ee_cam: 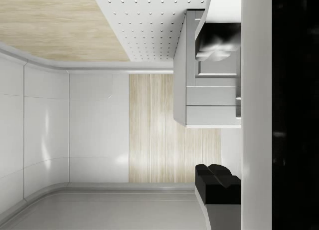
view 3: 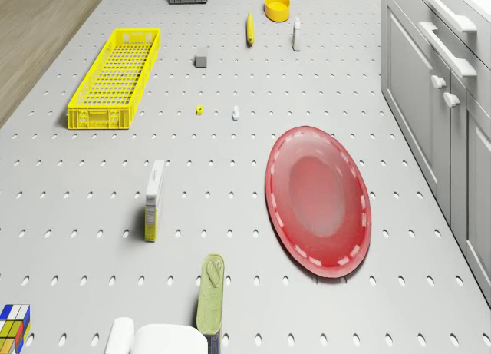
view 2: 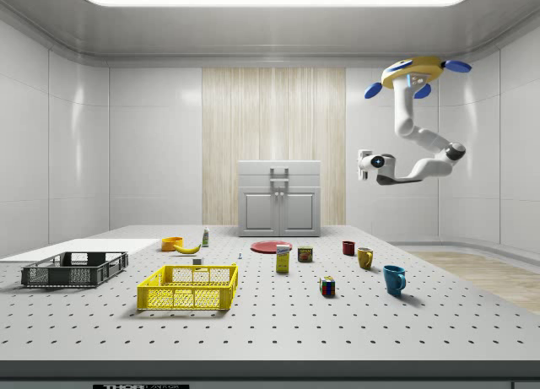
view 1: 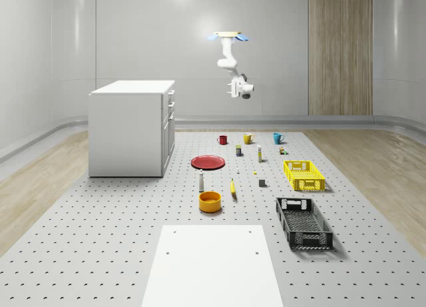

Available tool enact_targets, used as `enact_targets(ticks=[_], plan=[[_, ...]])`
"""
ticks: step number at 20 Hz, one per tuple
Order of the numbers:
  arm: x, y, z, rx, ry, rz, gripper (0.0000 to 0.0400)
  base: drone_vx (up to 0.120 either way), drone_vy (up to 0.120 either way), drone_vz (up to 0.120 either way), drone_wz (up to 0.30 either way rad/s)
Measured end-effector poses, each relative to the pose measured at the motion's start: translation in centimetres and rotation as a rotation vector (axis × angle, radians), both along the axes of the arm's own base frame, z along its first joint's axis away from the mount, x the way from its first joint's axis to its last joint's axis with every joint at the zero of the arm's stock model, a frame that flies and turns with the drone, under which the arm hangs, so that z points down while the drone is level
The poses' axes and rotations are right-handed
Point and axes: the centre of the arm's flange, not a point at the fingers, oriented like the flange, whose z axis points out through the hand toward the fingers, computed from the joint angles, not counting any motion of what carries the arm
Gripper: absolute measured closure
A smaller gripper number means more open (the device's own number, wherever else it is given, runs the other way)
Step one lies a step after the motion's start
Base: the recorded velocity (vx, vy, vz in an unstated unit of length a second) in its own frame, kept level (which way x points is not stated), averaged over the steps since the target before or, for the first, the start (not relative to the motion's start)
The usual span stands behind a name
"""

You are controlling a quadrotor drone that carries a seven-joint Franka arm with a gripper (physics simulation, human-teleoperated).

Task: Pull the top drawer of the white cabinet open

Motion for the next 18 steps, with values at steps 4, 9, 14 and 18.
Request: enact_targets(ticks=[4,9,14,18], plan=[[0.00,0.00,0.00,0.000,0.000,0.000,0.0095,0.120,-0.120,0.000,0.000],[0.00,0.00,0.00,0.000,0.000,0.000,0.0095,0.120,-0.120,0.000,0.000],[0.00,0.00,-0.01,0.000,0.000,0.000,0.0095,0.120,-0.120,0.000,0.000],[0.00,0.00,-0.01,0.000,0.000,0.000,0.0095,0.120,-0.120,0.000,0.000]])
